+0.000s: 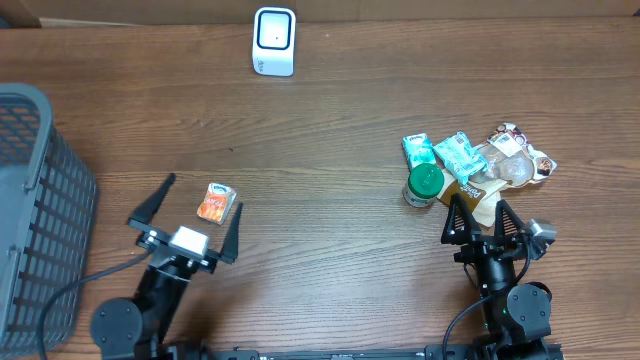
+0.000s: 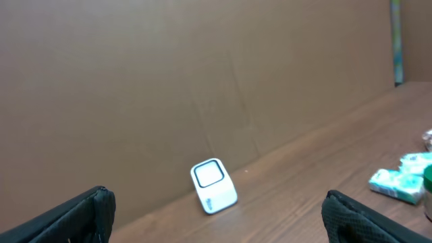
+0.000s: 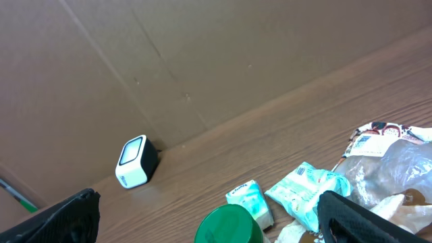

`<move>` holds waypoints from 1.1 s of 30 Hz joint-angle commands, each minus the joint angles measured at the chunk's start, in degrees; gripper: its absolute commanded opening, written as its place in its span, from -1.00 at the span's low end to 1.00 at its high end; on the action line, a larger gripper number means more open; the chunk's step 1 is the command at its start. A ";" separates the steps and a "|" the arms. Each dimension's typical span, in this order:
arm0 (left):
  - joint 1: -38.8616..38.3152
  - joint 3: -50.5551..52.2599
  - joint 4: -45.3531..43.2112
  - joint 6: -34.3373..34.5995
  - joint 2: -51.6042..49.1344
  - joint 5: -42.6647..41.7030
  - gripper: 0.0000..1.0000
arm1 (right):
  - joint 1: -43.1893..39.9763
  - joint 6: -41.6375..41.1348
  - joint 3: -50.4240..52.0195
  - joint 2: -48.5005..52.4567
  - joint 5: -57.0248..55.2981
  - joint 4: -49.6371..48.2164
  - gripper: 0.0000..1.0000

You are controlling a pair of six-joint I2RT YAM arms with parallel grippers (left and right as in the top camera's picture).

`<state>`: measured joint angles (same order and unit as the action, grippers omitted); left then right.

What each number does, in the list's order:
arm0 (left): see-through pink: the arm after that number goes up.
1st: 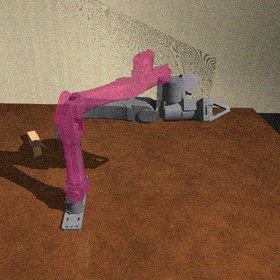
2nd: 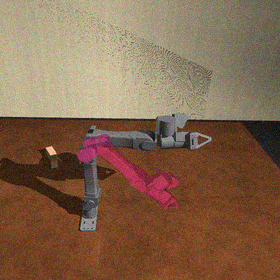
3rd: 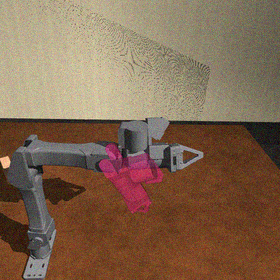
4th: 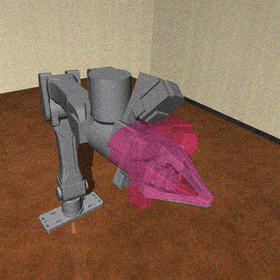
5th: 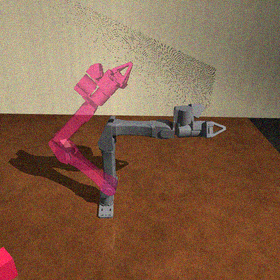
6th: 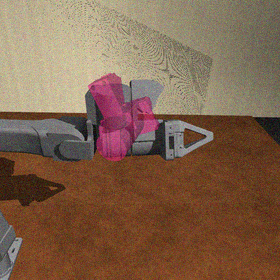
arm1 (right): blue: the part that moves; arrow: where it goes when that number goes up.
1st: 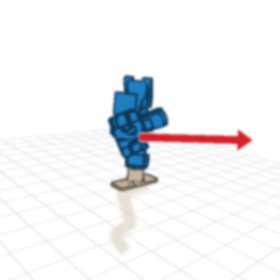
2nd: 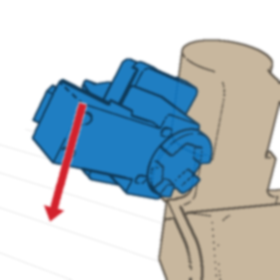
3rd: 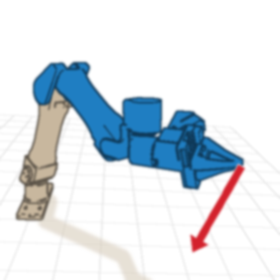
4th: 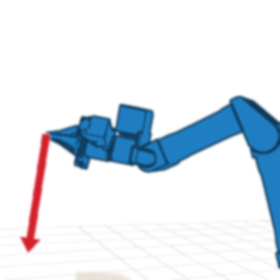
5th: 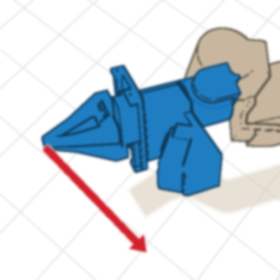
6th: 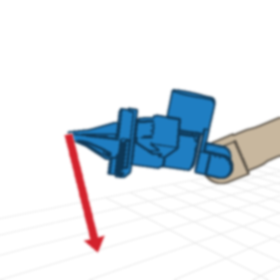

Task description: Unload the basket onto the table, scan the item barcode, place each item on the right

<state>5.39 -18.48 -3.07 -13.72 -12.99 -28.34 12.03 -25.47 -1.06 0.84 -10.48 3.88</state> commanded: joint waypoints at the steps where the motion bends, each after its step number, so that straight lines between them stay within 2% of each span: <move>1: -2.03 4.09 -1.09 -0.04 3.54 3.02 0.99 | 0.00 0.02 0.61 -0.68 0.28 -0.33 1.00; 11: -2.32 14.75 -1.88 -0.07 12.22 6.08 0.99 | 0.00 0.02 0.61 -0.68 0.28 -0.33 1.00; 16: -2.32 17.86 -1.92 -1.36 12.81 6.38 0.99 | 0.00 0.02 0.61 -0.68 0.28 -0.33 1.00; 24: -2.32 18.23 5.88 -1.51 12.81 7.13 0.99 | 0.00 0.02 0.61 -0.68 0.28 -0.33 1.00; 33: -2.32 18.21 5.64 -1.29 12.74 7.13 0.99 | 0.00 0.02 0.61 -0.68 0.28 -0.33 1.00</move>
<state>3.36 -0.51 2.57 -13.98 -0.91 -21.80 12.03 -25.47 -1.06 0.84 -10.44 3.86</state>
